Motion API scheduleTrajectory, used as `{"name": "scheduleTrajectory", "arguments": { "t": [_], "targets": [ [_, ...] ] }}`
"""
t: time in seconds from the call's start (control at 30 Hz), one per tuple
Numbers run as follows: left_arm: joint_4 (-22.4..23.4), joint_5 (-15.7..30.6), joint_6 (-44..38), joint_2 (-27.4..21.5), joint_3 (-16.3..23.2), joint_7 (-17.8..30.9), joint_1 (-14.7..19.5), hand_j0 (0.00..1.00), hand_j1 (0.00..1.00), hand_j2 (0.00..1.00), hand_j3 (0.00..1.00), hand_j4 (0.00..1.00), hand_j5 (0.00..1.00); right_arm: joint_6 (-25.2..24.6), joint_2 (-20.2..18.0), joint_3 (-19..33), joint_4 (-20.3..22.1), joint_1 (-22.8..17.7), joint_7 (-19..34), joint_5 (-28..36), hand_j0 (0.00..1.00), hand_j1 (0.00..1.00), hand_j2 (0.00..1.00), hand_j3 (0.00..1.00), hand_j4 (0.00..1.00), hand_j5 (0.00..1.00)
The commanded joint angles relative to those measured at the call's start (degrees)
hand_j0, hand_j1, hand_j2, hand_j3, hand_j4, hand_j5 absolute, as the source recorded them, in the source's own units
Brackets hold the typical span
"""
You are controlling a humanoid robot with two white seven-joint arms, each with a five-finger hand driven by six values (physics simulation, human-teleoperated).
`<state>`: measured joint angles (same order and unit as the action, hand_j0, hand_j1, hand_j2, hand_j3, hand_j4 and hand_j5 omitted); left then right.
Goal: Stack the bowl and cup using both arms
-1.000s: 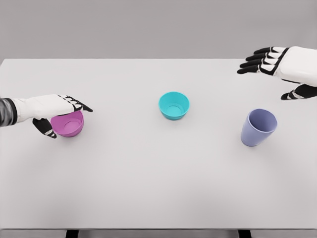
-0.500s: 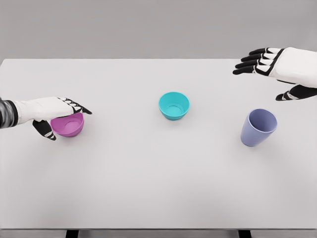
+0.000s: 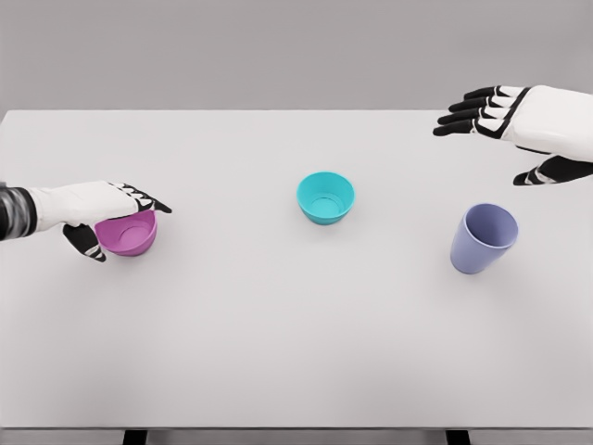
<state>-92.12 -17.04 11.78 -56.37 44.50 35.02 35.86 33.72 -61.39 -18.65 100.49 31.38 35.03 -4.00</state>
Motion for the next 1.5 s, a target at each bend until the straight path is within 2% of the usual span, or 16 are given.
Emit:
{"name": "scheduleTrajectory", "arguments": {
  "t": [0.0, 0.93, 1.13, 1.47],
  "targets": [
    [0.19, -0.36, -0.09, 0.29, -0.02, -0.02, 0.0, 1.0, 1.0, 1.0, 1.0, 1.0, 1.0, -0.14, -0.05, 0.02, -0.04, 0.0, -0.03, 0.31, 1.0, 1.0, 1.0, 1.0, 1.0, 1.0],
    [1.77, -1.07, 0.17, 1.61, -0.02, -0.02, -0.18, 1.0, 1.0, 1.0, 1.0, 1.0, 1.0, -0.23, -0.05, 0.02, 0.05, -0.09, -0.03, 0.4, 1.0, 1.0, 1.0, 1.0, 1.0, 1.0],
    [1.68, -1.33, 0.26, 1.61, -0.02, -0.02, -0.35, 0.83, 0.83, 0.83, 0.83, 0.83, 0.83, -0.14, -0.05, 0.02, -0.04, -0.61, -0.03, 0.39, 1.0, 1.0, 1.0, 1.0, 1.0, 1.0],
    [1.42, -1.16, 0.17, 1.52, -0.11, -0.02, -0.09, 0.76, 0.76, 0.76, 0.76, 0.76, 0.76, -0.05, -0.05, 0.02, -0.04, -0.7, -0.03, 0.4, 1.0, 1.0, 1.0, 1.0, 1.0, 1.0]
  ]
}}
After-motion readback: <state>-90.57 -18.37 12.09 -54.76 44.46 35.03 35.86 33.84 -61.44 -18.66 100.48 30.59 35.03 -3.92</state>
